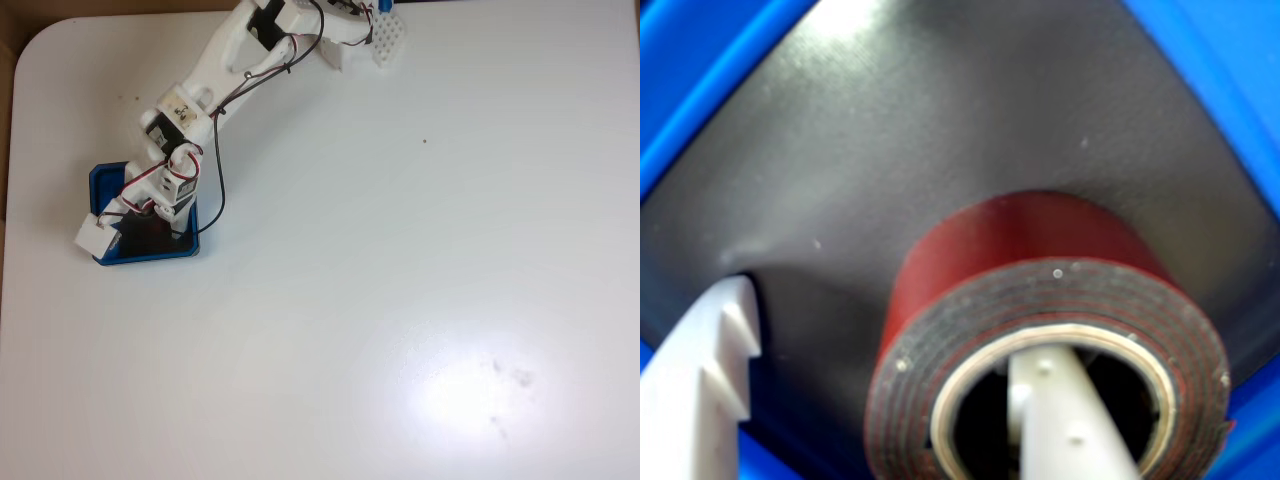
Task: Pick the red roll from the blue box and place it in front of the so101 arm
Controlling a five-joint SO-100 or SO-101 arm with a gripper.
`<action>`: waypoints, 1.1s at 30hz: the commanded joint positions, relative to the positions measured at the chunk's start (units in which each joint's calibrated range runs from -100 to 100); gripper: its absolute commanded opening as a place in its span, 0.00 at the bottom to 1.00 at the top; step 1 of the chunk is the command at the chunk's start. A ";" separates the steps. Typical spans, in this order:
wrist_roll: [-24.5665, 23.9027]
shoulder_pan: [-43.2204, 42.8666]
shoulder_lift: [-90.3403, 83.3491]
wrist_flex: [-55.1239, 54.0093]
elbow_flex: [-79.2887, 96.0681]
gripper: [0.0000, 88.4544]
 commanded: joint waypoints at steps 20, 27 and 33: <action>-0.24 0.33 -13.56 0.24 -2.37 0.01; 0.02 0.24 -26.52 0.24 3.83 0.01; 0.28 -8.17 -44.50 0.24 20.10 0.01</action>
